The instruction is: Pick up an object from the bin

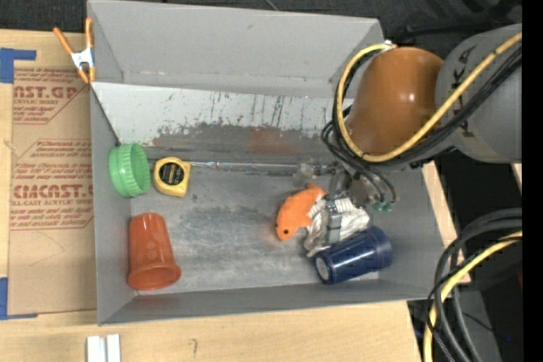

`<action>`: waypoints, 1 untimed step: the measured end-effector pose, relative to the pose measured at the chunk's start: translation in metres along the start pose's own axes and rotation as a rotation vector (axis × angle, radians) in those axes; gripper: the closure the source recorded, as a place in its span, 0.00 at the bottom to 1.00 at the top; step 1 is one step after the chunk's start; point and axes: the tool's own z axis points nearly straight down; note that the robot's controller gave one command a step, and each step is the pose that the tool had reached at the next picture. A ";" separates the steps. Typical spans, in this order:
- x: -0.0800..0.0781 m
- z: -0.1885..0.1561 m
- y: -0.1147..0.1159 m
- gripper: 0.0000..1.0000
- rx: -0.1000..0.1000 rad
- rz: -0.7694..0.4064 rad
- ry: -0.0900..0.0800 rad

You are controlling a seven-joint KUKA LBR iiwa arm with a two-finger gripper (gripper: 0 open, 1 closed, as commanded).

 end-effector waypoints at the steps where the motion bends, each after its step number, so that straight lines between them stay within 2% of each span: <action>1: -0.009 0.025 -0.001 0.00 -0.001 0.037 0.004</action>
Offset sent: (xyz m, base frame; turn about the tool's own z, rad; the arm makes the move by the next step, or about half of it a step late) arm 0.0101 0.0087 -0.0562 0.0109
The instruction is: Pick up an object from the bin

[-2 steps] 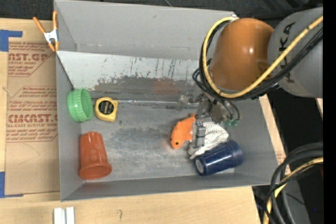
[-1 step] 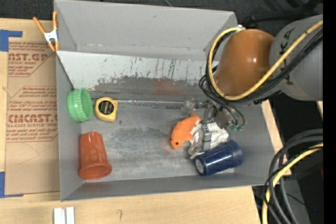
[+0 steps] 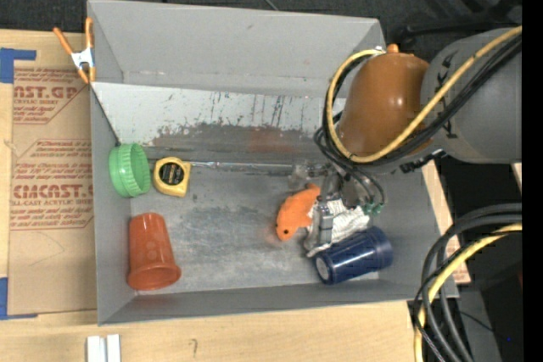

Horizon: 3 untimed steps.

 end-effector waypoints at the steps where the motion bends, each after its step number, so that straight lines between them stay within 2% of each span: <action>1: -0.002 0.023 0.007 0.00 -0.001 -0.019 -0.002; 2: -0.002 0.031 0.006 0.00 -0.002 -0.020 0.001; 3: -0.006 0.017 0.004 0.00 0.000 -0.017 0.000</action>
Offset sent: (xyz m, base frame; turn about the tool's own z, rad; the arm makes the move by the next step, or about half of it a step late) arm 0.0039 -0.0084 -0.0452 0.0925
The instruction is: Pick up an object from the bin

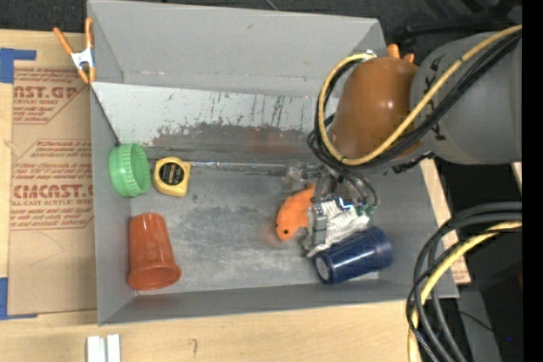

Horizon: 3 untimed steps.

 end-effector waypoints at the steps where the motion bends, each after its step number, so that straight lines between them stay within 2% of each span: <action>1: -0.004 0.052 -0.006 1.00 -0.001 -0.125 -0.001; 2: -0.004 0.052 -0.006 1.00 -0.001 -0.125 -0.001; 3: -0.013 -0.073 -0.020 1.00 0.000 -0.141 -0.003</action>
Offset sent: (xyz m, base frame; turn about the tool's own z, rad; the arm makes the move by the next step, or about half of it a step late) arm 0.0000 0.0000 0.0000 0.0000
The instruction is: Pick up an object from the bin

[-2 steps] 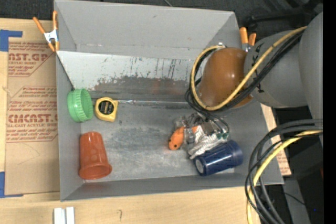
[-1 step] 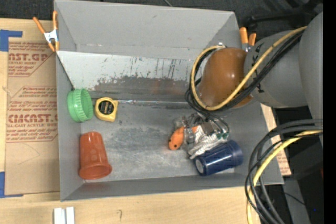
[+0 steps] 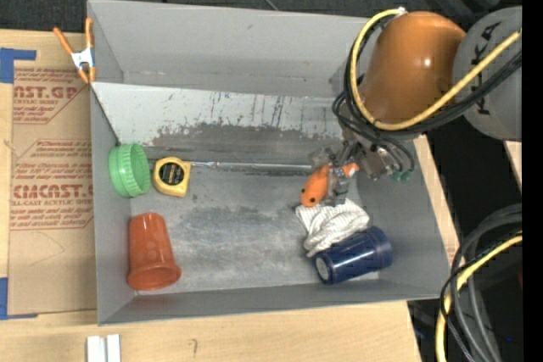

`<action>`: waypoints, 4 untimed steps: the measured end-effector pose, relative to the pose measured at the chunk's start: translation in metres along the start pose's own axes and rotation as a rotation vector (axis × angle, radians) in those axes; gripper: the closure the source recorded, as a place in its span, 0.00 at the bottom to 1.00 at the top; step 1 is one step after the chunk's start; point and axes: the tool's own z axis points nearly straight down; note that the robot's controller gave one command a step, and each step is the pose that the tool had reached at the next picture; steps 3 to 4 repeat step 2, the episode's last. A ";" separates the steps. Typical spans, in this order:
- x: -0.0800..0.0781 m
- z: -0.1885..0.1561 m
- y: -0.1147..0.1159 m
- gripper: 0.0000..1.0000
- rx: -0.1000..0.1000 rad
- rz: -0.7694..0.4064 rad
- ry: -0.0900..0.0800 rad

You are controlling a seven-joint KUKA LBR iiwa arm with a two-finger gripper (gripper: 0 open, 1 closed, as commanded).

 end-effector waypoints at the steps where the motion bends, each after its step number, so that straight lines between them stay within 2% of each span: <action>1: 0.000 0.000 0.000 1.00 0.000 0.000 0.000; 2: -0.005 -0.037 0.003 1.00 0.000 0.006 0.003; 4: -0.005 -0.037 0.003 1.00 0.000 0.006 0.003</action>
Offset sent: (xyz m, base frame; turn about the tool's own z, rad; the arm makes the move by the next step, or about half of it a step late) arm 0.0043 0.0043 0.0461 0.0074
